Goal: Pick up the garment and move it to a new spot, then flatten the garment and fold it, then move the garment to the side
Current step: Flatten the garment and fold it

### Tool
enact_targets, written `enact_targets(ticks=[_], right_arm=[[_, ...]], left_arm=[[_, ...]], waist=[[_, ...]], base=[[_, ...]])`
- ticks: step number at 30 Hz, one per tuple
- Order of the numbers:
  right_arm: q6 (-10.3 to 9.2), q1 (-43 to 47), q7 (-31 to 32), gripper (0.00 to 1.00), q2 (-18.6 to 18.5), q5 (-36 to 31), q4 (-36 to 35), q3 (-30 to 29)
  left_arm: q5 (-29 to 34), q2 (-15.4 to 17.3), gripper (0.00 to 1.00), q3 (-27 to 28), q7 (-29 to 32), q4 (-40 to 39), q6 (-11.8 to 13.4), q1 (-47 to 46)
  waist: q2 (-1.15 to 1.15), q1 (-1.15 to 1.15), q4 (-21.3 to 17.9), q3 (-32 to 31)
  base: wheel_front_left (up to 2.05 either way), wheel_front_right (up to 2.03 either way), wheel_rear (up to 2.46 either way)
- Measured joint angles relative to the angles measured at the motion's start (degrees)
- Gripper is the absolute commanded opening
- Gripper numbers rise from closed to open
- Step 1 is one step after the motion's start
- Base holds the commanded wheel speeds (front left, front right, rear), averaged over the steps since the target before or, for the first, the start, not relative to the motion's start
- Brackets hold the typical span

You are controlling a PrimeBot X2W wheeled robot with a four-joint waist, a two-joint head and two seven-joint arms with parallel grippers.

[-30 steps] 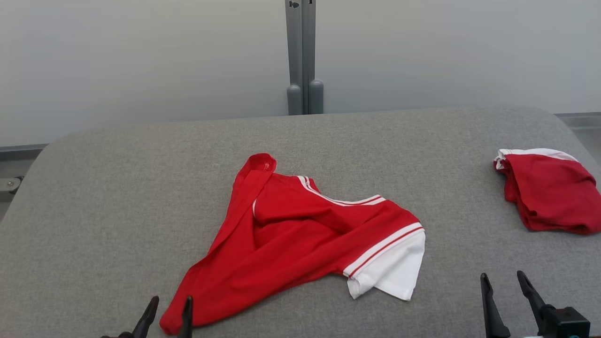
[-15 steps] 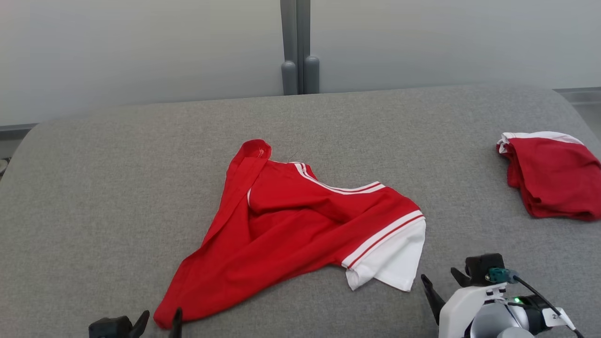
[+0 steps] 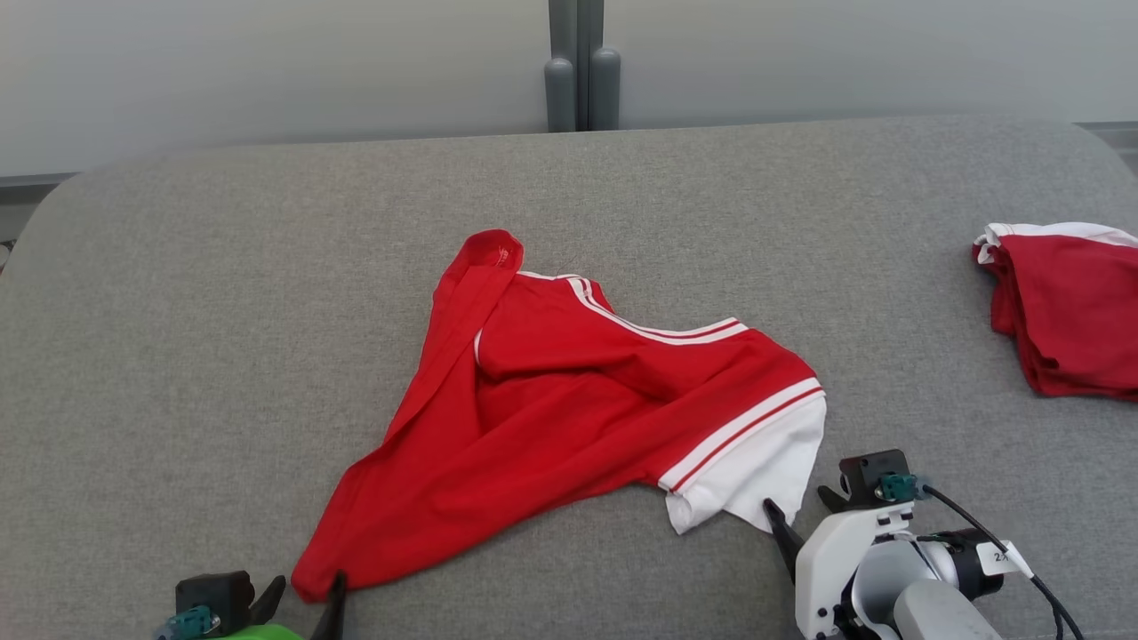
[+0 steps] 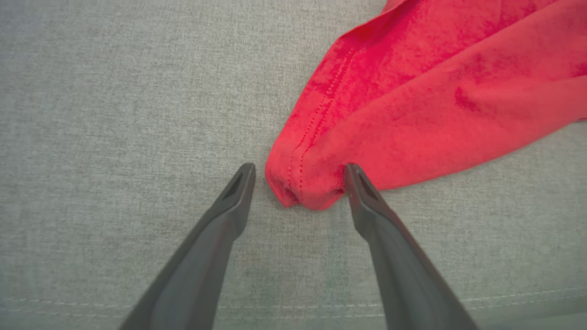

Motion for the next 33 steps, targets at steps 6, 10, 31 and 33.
enact_targets(ticks=[6, 10, 31, 33], right_arm=[[-0.04, -2.5, -1.1, 1.00, 0.3, 1.6, 3.5, 1.3], [-0.07, -3.4, -1.5, 0.00, 0.3, 4.2, 5.2, 2.4], [-0.04, -9.3, 17.8, 0.00, -13.4, 41.1, -38.0, -15.5], [-0.04, -14.4, 21.6, 0.00, -13.0, 41.4, -40.5, -19.4]], left_arm=[[-1.0, 0.1, 1.00, -0.4, 0.1, 2.8, -0.9, -2.0], [-2.4, -0.1, 0.06, -1.9, 0.9, 3.9, -2.3, -2.6], [-31.9, 6.8, 0.00, 7.2, 20.1, -45.6, -0.4, -6.5], [-34.1, 7.8, 0.00, 8.3, 22.9, -48.4, 1.0, -11.7]], waist=[[0.00, 0.00, 0.5, 0.9], [0.00, 0.00, 0.6, 1.1], [0.00, 0.00, -1.6, 2.3], [0.00, 0.00, -1.6, 3.6]], base=[[0.00, 0.00, 0.00], [0.00, 0.00, 0.00], [0.00, 0.00, 0.00], [0.00, 0.00, 0.00]])
